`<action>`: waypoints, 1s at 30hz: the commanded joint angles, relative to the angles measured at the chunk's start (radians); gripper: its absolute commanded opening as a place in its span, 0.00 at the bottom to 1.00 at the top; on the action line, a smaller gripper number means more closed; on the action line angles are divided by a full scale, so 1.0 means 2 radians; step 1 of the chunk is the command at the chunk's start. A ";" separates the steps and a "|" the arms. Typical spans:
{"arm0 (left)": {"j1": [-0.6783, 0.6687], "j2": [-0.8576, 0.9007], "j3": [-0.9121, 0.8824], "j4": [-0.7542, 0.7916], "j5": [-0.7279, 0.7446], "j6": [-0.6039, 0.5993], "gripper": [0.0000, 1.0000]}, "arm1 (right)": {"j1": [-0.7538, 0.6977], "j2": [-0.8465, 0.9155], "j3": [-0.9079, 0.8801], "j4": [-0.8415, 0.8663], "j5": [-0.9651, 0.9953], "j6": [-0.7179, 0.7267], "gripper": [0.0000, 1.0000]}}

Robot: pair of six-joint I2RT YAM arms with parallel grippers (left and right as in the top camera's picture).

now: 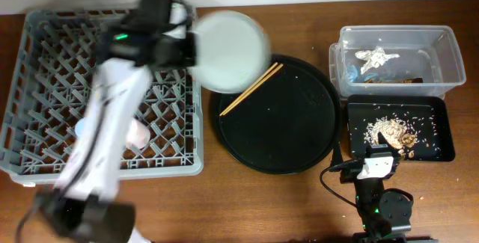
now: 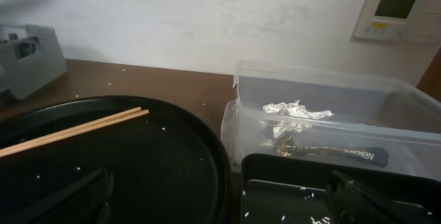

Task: Sort waste into correct bins and load items into the dishwasher rack
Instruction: 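Grasp the white plate edge with the left gripper and lift, then stand the white plate upright in the rack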

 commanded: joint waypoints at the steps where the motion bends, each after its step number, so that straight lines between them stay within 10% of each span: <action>1: 0.038 -0.056 0.003 -0.033 -0.211 0.015 0.00 | -0.002 -0.003 -0.005 -0.002 -0.001 -0.002 0.99; 11: 0.041 0.016 -0.028 -0.001 -0.554 -0.007 0.00 | -0.002 -0.003 -0.005 -0.002 -0.001 -0.002 0.99; 20: 0.005 0.096 -0.028 -0.001 -0.546 -0.010 0.04 | -0.002 -0.003 -0.005 -0.002 -0.001 -0.002 0.98; 22: -0.003 0.095 -0.027 -0.006 -0.546 -0.010 0.81 | -0.002 -0.003 -0.005 -0.002 -0.001 -0.002 0.98; 23: -0.006 0.093 -0.025 -0.013 -0.541 -0.010 0.99 | -0.002 -0.003 -0.005 -0.002 -0.001 -0.002 0.98; 26: -0.033 0.071 0.012 -0.068 -0.407 -0.010 0.99 | -0.002 -0.003 -0.005 -0.002 -0.001 -0.002 0.98; 30: -0.083 0.060 0.017 0.004 -0.076 0.107 0.73 | -0.002 -0.003 -0.005 -0.002 -0.001 -0.002 0.98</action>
